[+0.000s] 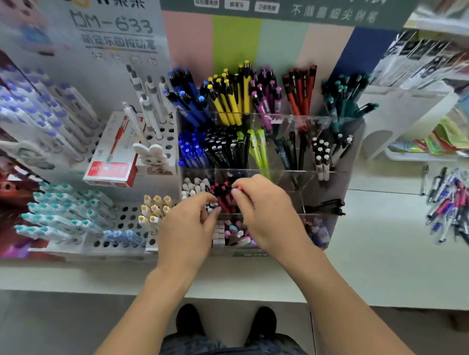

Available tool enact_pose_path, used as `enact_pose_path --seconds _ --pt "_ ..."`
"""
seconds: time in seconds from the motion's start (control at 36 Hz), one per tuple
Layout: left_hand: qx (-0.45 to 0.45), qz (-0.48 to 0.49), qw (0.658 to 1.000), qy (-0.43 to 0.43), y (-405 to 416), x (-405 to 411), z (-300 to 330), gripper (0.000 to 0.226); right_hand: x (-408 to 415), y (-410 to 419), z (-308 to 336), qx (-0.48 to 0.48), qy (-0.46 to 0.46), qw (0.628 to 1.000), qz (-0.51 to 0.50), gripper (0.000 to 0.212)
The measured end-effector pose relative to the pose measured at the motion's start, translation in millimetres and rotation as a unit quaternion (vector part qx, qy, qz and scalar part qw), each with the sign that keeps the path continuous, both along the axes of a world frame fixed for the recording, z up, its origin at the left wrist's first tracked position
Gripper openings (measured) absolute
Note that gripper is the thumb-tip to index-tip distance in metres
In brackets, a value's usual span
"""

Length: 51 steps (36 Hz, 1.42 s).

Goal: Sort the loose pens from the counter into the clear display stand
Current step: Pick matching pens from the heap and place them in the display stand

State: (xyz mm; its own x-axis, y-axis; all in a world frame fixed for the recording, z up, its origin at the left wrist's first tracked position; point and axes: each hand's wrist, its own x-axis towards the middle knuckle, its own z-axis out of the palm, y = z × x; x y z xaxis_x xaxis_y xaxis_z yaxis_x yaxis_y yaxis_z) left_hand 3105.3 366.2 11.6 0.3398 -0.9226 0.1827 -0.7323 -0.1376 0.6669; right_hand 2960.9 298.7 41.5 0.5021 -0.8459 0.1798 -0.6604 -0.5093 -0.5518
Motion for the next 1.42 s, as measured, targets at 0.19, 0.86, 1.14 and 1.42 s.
enact_pose_path --seconds 0.19,0.86,1.14,1.42 --pt "-0.027 0.02 0.999 -0.007 -5.9 4.0 -8.1 0.008 16.9 -17.4 -11.7 0.058 0.078 0.995 -0.029 0.019" --pt "-0.025 -0.248 0.963 0.102 -49.6 -189.2 20.1 0.014 -243.8 -7.1 -10.6 0.063 -0.251 0.875 -0.409 0.016" --pt "0.176 -0.271 0.939 0.113 -71.6 -452.3 -42.5 0.026 -509.0 17.9 -62.0 0.165 -0.213 0.82 -0.505 0.008" --pt "0.255 -0.231 0.939 0.024 -118.8 -556.8 -69.5 0.048 -621.6 -35.5 -93.9 0.258 -0.017 0.849 -0.461 0.028"
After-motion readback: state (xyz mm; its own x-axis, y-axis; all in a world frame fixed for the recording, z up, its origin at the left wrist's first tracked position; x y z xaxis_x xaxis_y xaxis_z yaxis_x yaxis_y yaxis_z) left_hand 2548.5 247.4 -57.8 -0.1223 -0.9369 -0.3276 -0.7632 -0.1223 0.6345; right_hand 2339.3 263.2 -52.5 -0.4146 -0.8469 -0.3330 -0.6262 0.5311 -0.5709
